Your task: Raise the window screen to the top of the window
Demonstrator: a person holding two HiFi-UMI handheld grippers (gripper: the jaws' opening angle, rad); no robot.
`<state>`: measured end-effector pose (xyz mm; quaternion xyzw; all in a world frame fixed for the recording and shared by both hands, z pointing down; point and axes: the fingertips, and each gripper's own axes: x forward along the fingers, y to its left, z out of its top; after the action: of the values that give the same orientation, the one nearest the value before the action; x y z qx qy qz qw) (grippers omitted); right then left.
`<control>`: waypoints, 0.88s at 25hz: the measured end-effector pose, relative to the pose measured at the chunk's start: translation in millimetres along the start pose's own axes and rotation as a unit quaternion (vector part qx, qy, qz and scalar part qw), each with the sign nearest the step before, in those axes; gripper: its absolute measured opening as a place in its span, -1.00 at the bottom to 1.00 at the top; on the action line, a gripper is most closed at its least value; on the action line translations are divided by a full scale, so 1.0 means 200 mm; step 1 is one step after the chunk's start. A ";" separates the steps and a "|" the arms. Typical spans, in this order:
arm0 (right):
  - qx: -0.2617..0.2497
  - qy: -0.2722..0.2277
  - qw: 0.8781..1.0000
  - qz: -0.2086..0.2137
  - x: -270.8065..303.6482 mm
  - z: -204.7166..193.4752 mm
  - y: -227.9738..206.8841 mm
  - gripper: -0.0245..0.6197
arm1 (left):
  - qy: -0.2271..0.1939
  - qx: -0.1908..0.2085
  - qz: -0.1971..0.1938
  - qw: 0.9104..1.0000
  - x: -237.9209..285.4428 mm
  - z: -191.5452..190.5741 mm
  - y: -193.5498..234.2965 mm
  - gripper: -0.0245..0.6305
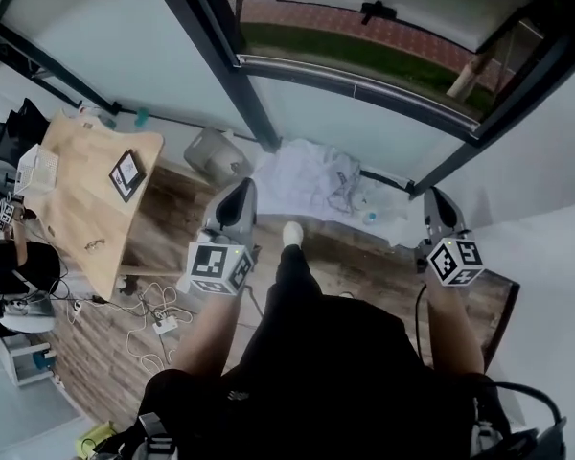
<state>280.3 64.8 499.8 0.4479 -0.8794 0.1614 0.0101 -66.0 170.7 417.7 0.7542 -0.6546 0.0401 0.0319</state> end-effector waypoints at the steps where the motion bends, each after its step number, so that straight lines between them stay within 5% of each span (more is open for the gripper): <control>1: -0.001 0.004 1.000 -0.007 0.05 0.00 0.00 -0.93 | 0.000 -0.001 -0.008 1.000 0.06 0.00 0.06 -0.91; 9: -0.006 0.002 0.996 -0.086 0.52 0.13 -0.01 -0.93 | -0.005 -0.008 -0.089 0.996 0.72 0.00 0.47 -0.91; 22: 0.000 -0.037 0.979 -0.198 1.00 0.38 -0.01 -0.93 | 0.019 0.024 -0.218 0.975 1.48 -0.04 0.76 -0.91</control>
<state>171.8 -114.2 460.4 0.6190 -0.7729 0.1394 0.0096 -175.3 -142.5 454.9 0.8785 -0.4724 0.0628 0.0342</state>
